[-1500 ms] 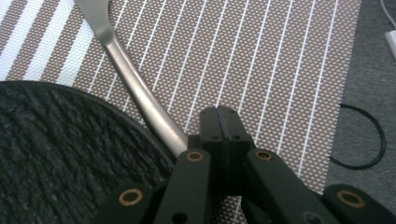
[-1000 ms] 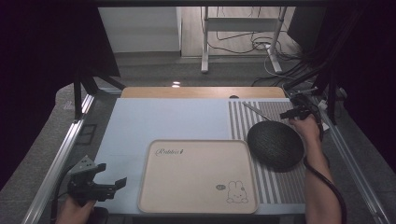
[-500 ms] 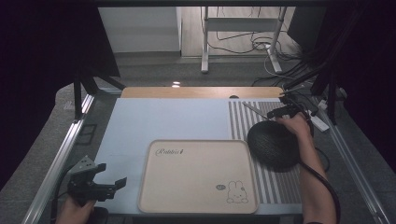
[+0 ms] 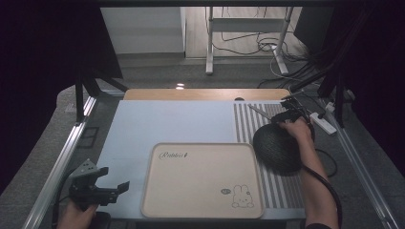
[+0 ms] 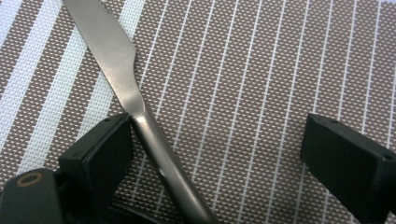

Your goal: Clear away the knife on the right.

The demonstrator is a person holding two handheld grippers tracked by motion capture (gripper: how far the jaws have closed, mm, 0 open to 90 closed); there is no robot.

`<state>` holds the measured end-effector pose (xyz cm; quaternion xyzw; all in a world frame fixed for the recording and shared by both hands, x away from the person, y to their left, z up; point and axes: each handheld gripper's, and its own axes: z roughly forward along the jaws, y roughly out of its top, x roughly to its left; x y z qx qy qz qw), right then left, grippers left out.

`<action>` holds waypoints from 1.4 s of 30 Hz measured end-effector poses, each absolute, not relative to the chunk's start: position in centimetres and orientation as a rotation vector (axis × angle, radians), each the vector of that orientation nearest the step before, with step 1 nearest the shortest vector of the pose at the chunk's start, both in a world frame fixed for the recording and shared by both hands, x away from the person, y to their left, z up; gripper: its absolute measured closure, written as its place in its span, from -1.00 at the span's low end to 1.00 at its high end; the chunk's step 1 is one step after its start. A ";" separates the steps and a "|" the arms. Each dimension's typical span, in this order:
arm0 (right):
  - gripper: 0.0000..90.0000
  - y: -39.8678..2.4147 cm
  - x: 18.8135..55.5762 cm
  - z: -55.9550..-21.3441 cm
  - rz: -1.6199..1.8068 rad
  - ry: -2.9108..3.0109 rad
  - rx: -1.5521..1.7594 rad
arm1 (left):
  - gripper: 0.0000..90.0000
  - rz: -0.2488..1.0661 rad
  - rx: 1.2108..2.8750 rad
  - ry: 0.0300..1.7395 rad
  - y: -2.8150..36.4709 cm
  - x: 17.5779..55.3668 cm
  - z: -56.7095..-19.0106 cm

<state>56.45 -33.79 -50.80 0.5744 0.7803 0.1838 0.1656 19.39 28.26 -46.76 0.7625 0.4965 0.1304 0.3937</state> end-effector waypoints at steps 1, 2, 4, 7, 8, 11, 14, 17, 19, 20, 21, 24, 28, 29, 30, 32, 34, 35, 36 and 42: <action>-0.63 -33.8 56.4 -50.7 0.517 2.231 1.626 | -0.99 0.331 1.934 1.261 28.3 19.4 -46.8; -0.39 -33.9 56.2 -50.4 0.526 2.256 1.591 | -0.99 0.331 1.933 1.262 28.3 19.4 -46.8; -0.18 -34.0 56.1 -50.1 0.507 2.265 1.578 | -0.99 0.330 1.932 1.263 28.3 19.4 -46.8; 0.00 -34.2 55.9 -50.0 0.517 2.283 1.574 | -0.99 0.333 1.937 1.261 28.3 19.3 -46.7; 0.17 -34.6 55.8 -49.8 0.510 2.297 1.573 | -0.99 0.335 1.939 1.259 28.2 19.3 -46.7; 0.40 -35.4 55.6 -49.6 0.501 2.318 1.581 | -0.98 0.336 1.941 1.258 28.2 19.3 -46.7; 0.60 -35.9 55.5 -49.5 0.500 2.320 1.577 | -0.98 0.332 1.935 1.263 28.3 19.3 -46.8; 0.69 -36.2 55.3 -49.5 0.510 2.338 1.527 | -0.98 0.333 1.939 1.262 28.2 19.4 -46.8; 0.76 -36.1 55.2 -49.5 0.512 2.354 1.508 | -0.98 0.334 1.942 1.261 28.2 19.4 -46.8; 0.76 -36.1 55.2 -49.5 0.512 2.354 1.508 | -0.98 0.335 1.943 1.262 28.2 19.4 -46.8; 0.76 -36.1 55.3 -49.5 0.520 2.341 1.537 | -0.98 0.336 1.943 1.262 28.2 19.4 -46.8; 0.77 -36.3 55.2 -49.5 0.529 2.349 1.529 | -0.98 0.335 1.939 1.261 28.2 19.4 -46.7; 0.77 -36.6 55.2 -49.5 0.525 2.336 1.519 | -0.98 0.332 1.936 1.262 28.3 19.4 -46.8; 0.77 -36.7 55.1 -49.4 0.522 2.331 1.518 | -0.98 0.333 1.937 1.260 28.2 19.4 -46.7; 0.77 -36.9 55.1 -49.4 0.534 2.318 1.527 | -0.98 0.334 1.938 1.260 28.2 19.4 -46.7; 0.77 -37.7 54.9 -49.2 0.562 2.304 1.558 | -0.98 0.334 1.939 1.260 28.2 19.4 -46.7; 0.77 -37.9 54.9 -49.2 0.559 2.303 1.560 | -0.98 0.333 1.939 1.260 28.2 19.4 -46.7; 0.77 -38.1 54.8 -49.1 0.561 2.297 1.566 | -0.98 0.334 1.939 1.260 28.2 19.4 -46.7; 0.77 -38.2 54.7 -49.0 0.565 2.293 1.570 | -0.98 0.334 1.939 1.260 28.2 19.4 -46.7; 0.77 -39.1 54.3 -48.4 0.631 2.255 1.586 | -0.98 0.334 1.939 1.260 28.2 19.4 -46.7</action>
